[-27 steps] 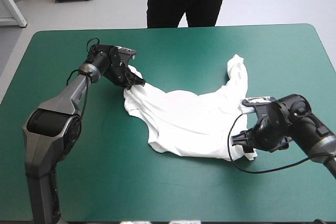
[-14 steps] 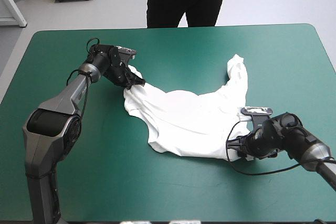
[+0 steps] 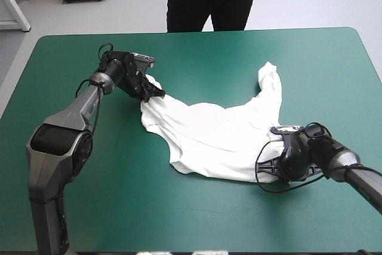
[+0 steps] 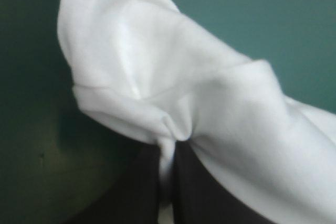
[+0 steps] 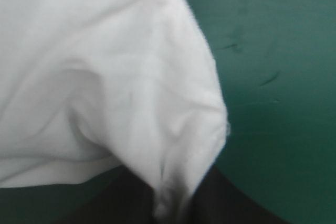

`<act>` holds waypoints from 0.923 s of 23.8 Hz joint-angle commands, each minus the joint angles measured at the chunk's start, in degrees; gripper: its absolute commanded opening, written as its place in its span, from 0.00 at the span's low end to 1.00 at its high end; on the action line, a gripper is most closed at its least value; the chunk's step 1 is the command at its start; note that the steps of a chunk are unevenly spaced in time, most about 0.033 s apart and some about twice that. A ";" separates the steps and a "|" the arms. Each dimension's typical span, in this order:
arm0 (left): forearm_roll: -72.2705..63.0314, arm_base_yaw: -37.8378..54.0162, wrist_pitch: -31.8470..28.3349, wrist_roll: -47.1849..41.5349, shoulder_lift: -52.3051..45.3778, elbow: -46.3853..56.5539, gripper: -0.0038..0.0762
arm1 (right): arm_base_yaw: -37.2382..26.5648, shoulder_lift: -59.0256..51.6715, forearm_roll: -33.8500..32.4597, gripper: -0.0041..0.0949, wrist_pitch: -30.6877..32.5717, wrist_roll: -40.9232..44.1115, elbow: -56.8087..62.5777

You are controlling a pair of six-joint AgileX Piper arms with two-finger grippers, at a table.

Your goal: Fold the cloth

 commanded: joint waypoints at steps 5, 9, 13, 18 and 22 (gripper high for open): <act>-0.05 -0.37 3.68 -0.34 -6.68 -1.01 0.04 | 0.20 -3.66 1.53 0.02 0.15 -0.41 -5.71; 2.18 -0.37 5.27 -0.34 -13.34 -1.01 0.04 | 0.20 -7.46 -3.47 0.02 5.23 -0.29 -14.27; 2.08 -0.37 7.45 -0.34 -22.35 -1.01 0.04 | 0.20 -10.28 -6.73 0.02 10.43 -0.76 -26.67; 2.08 -0.37 7.35 -0.34 -34.25 -2.77 0.04 | 0.20 -10.71 -6.73 0.02 12.98 -7.20 -45.01; 1.64 -0.37 2.95 -0.49 -41.16 -14.53 0.04 | 0.20 -10.50 -6.07 0.02 12.58 -11.30 -62.65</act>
